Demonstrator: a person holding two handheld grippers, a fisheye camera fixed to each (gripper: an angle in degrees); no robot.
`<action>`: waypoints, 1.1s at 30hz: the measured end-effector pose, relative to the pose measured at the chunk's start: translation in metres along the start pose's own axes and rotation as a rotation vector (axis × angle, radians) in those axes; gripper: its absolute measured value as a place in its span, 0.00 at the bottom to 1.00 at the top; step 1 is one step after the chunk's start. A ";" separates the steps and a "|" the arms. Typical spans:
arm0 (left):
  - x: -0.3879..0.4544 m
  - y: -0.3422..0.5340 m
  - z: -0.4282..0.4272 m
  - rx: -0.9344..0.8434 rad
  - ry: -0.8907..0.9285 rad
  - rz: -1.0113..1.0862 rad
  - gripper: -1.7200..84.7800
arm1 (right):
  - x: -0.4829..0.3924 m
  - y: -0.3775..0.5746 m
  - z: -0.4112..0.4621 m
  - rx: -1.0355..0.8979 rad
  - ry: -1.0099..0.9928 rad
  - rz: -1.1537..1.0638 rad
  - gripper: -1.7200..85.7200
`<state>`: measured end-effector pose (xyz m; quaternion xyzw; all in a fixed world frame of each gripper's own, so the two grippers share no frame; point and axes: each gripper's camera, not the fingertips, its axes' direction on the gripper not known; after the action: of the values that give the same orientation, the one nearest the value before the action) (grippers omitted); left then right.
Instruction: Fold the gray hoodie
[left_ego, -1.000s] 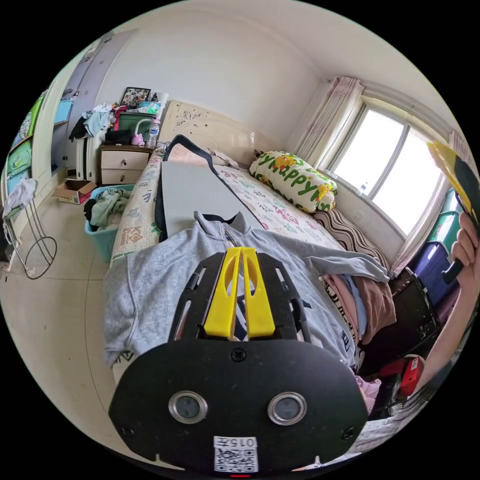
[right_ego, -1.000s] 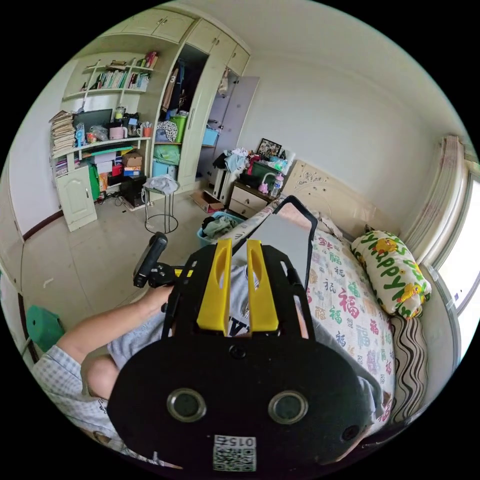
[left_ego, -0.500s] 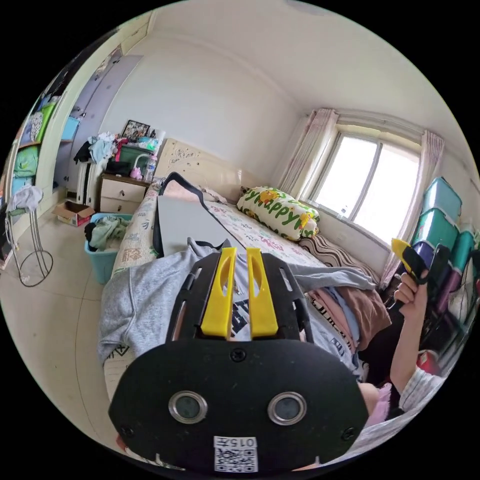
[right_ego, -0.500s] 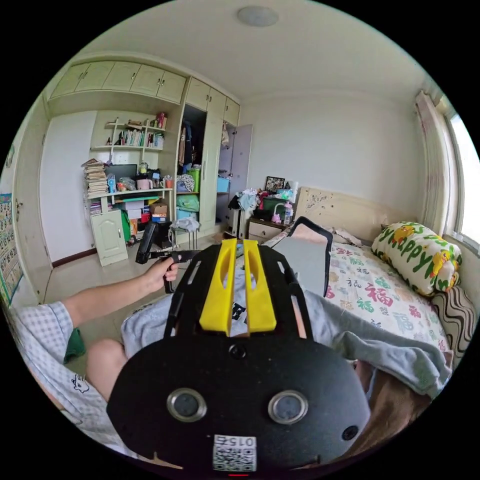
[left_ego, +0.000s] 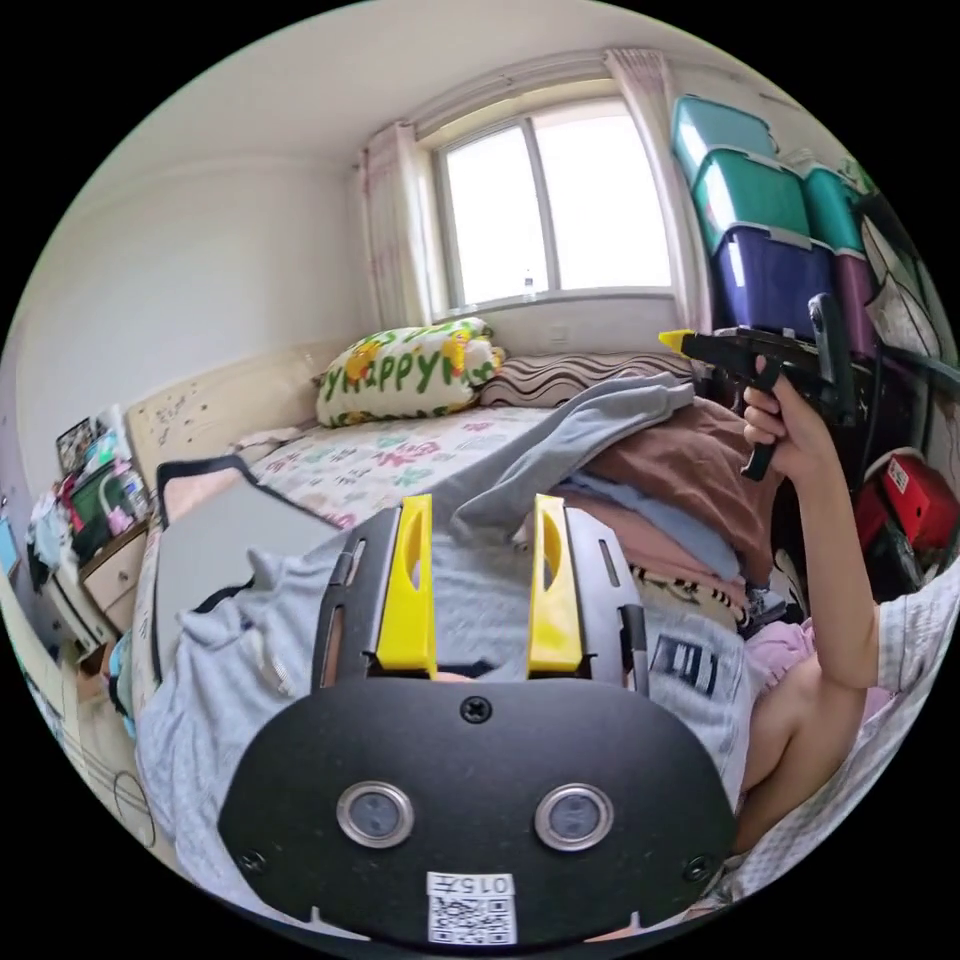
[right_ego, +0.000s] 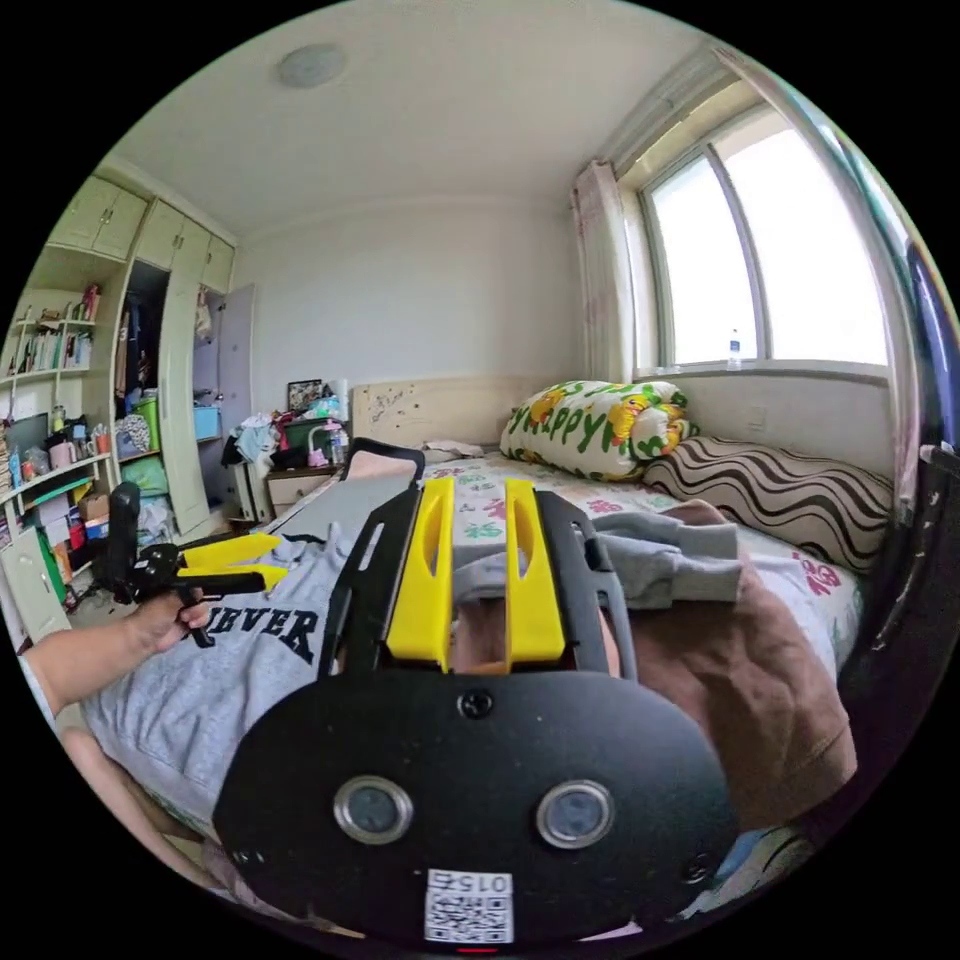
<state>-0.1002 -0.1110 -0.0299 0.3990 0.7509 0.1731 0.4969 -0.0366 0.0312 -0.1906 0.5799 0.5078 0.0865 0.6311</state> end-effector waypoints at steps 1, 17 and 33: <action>0.011 -0.021 0.017 0.026 0.041 0.009 0.15 | 0.037 0.000 -0.005 0.004 0.078 0.070 0.11; 0.148 -0.240 0.253 -0.211 0.389 0.070 0.14 | 0.148 -0.023 0.027 -0.150 0.030 0.143 0.14; 0.116 -0.239 0.288 -0.276 0.546 0.086 0.04 | 0.141 -0.010 0.032 -0.139 0.053 0.136 0.06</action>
<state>0.0301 -0.2095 -0.3860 0.2981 0.8084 0.3953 0.3185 0.0481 0.1059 -0.2810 0.5655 0.4764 0.1794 0.6489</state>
